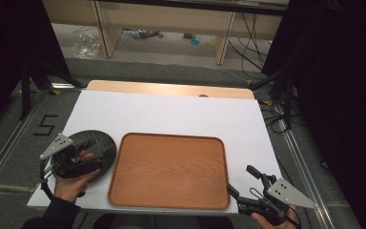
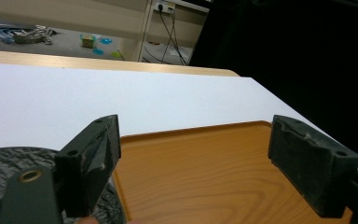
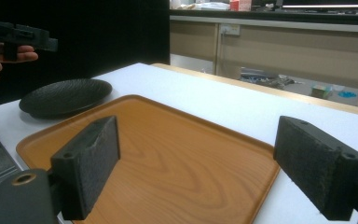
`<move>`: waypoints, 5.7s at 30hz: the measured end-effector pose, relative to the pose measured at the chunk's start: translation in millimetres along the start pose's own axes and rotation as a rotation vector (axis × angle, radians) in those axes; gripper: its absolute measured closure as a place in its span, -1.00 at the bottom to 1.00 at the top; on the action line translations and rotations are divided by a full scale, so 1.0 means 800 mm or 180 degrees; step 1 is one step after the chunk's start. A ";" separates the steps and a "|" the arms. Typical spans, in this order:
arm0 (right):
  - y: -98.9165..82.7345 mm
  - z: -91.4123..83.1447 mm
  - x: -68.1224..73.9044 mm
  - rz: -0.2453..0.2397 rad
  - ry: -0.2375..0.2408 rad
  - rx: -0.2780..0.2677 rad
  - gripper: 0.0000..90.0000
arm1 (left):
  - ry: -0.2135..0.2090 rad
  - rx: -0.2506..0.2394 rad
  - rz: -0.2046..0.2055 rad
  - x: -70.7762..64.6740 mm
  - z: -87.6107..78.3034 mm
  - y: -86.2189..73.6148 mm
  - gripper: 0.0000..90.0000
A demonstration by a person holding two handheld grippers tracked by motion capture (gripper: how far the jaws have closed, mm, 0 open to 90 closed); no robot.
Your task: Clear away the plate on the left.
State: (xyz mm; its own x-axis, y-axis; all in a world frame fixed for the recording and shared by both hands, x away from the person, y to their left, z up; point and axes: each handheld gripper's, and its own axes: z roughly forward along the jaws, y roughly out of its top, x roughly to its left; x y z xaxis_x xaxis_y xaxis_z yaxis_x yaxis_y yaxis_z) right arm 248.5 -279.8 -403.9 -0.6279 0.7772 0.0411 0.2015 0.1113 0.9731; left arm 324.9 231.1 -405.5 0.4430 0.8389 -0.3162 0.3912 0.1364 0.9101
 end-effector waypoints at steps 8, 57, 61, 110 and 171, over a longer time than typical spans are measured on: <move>0.000 0.000 0.000 -0.0019 -0.0005 0.0008 -0.65 | 0.0148 -0.0012 -0.0234 0.031 -0.010 0.004 -0.62; 0.000 0.001 0.003 -0.0057 0.0021 0.0019 -0.65 | 0.1026 0.0188 -0.1251 0.193 -0.057 -0.017 -0.61; 0.000 0.001 0.003 -0.0060 0.0027 0.0020 -0.65 | 0.1044 0.0335 -0.1252 0.195 -0.055 -0.019 -0.61; -0.001 0.006 0.004 -0.0143 0.0136 -0.0043 -0.65 | 0.0386 0.0899 -0.1858 0.228 -0.039 -0.057 -0.46; 0.000 0.004 0.004 -0.0121 0.0078 0.0043 -0.64 | 0.0395 0.0197 -0.2466 0.221 -0.063 -0.057 0.93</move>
State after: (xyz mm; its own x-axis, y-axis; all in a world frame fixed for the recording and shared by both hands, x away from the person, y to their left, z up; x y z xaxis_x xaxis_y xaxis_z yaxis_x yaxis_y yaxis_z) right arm 249.1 -275.4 -404.5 -0.6535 0.7568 0.0100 0.1874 0.1490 0.9709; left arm 344.8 399.9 -489.2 -0.0662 0.5698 -0.8191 0.5977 0.6800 0.4248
